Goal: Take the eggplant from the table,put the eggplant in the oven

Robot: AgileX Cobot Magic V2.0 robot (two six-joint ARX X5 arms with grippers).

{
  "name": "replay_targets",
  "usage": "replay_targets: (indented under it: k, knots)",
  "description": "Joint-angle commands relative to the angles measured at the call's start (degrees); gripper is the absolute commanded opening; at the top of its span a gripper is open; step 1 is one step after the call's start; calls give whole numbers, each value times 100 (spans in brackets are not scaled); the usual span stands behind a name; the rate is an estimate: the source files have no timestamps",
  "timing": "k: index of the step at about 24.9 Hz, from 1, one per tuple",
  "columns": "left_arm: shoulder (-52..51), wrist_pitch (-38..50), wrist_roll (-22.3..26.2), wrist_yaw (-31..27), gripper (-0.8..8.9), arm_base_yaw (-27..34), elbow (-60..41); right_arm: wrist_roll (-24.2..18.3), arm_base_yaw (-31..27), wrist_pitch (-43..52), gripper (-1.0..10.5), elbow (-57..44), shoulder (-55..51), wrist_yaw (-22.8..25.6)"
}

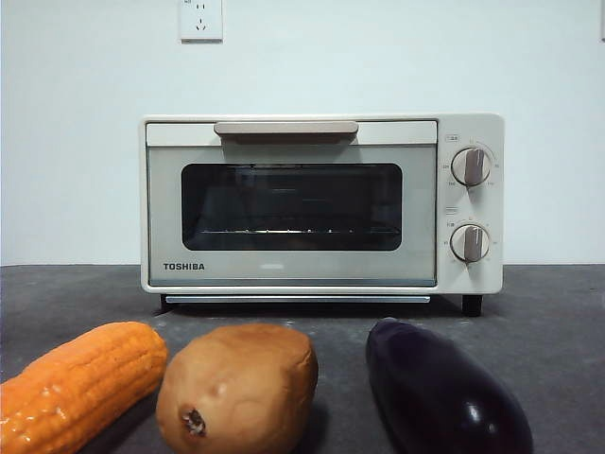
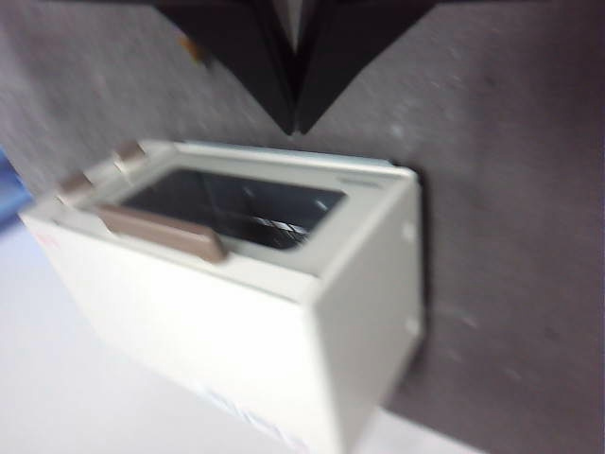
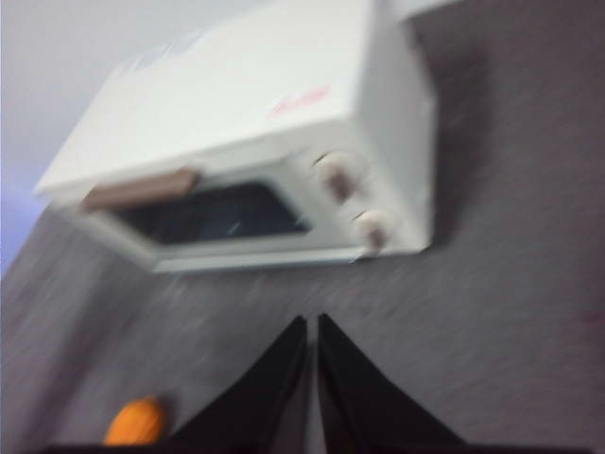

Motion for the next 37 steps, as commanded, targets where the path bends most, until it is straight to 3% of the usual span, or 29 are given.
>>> replay_targets:
  k: [1,5,10,14,16,19,25,30,37]
  knots:
    - [337,-107,273,210,5,-109,225,-321,74,2,8,181,323,-734]
    - [686,-103,295,345,5,-356,264,-295,332,-20,95,188,702,-1447]
    - [944,-101,378,341,5,-680,264,-271,887,-101,329,188,1088,-1519]
    - [1001,-85,380,337,5,-887,264,-249,1528,-81,376,188,1366,-1497]
    - [1003,-59,380,337,5,-957,264,-42,1867,-52,376,188,1534,-1250]
    - [1003,-61,380,334,5,-1032,264,317,2479,-50,376,188,1851,-457]
    - [1003,-61,380,332,5,-1150,264,1152,3926,-28,375,190,3023,1716]
    - [1003,-70,380,310,5,-1172,264,1582,4715,345,375,199,4391,2245]
    - [1003,-105,444,310,4,-1172,264,1725,4994,1069,372,199,5665,2398]
